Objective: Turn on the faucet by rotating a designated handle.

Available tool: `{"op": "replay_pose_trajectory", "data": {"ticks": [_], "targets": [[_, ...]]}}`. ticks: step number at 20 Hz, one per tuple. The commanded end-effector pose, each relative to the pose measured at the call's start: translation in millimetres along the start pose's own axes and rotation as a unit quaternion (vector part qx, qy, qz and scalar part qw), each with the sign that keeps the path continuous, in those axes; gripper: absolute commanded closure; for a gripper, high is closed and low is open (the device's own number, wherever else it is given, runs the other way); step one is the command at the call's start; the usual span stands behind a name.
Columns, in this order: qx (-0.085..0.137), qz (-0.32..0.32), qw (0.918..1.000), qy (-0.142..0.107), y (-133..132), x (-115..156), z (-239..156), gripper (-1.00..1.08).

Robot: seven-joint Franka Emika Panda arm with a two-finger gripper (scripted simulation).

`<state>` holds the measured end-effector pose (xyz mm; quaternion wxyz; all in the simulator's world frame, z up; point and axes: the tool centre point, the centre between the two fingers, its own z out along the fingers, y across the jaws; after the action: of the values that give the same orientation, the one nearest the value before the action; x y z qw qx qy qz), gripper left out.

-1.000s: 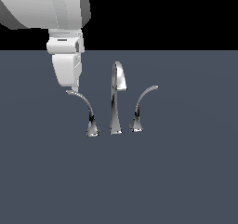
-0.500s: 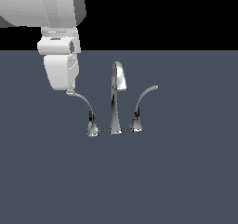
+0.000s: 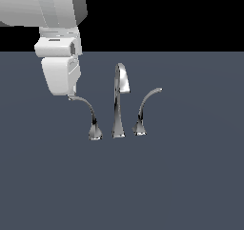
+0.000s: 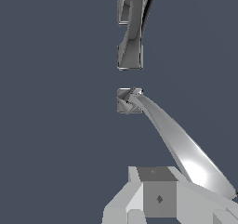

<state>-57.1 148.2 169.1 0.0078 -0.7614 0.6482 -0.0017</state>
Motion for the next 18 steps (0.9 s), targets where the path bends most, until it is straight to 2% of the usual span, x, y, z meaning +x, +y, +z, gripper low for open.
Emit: {"op": "replay_pose_trajectory", "data": {"ticks": [1, 11, 13, 18], "targets": [[-0.005, 0.001, 1.0000, 0.003, 12, 4, 0, 1.08], [-0.007, -0.002, 1.0000, 0.004, 40, 9, -1, 1.08], [-0.005, -0.008, 1.0000, 0.002, 36, 3, -1, 1.08], [-0.006, -0.006, 1.0000, 0.002, 45, 21, -1, 1.08]]}}
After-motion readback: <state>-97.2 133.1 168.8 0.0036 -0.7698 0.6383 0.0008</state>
